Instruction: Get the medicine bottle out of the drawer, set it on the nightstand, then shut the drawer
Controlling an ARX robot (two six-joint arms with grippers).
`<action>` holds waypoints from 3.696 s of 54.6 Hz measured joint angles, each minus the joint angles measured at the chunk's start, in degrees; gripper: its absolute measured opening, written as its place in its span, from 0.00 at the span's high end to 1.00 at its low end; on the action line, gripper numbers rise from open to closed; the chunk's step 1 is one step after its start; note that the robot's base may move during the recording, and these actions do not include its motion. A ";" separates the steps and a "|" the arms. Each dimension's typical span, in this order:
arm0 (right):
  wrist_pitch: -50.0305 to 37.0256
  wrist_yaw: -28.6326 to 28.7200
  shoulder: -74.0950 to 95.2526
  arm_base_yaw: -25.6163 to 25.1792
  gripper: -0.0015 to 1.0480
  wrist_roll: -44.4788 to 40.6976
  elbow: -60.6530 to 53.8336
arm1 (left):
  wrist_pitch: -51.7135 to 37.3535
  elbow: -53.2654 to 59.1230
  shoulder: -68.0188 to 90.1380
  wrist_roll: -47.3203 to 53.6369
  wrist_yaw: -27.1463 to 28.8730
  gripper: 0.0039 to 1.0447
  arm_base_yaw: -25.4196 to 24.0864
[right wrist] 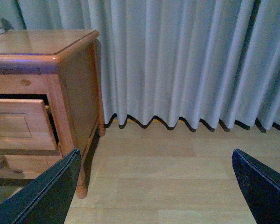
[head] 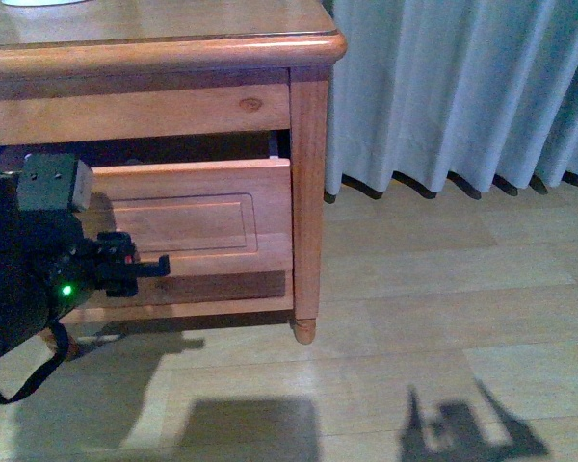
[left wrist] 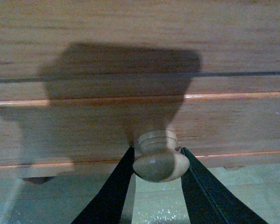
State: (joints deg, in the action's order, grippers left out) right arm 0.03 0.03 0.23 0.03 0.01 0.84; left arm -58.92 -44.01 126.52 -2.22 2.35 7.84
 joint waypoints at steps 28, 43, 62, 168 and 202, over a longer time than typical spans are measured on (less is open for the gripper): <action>0.00 0.00 0.00 0.00 0.07 0.00 0.00 | -15.63 22.62 -4.48 -3.30 -1.73 0.76 -0.09; 0.00 0.00 0.00 0.00 0.07 0.00 0.00 | -20.76 28.61 -4.48 -5.70 -0.92 0.76 0.94; 0.00 0.00 0.00 0.00 0.07 0.00 0.00 | -21.62 29.51 -4.74 -6.34 -2.36 0.76 1.97; 0.00 0.04 0.00 0.00 0.07 0.00 0.00 | 52.15 32.46 -109.11 0.15 -2.32 0.44 -8.17; 0.00 -0.04 0.00 0.00 0.07 0.00 0.00 | 59.10 40.26 -123.29 1.57 -2.38 0.97 -7.91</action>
State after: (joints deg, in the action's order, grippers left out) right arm 0.03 -0.01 0.23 0.03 0.01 0.84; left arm 0.19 -3.75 3.22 -0.64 -0.03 -0.08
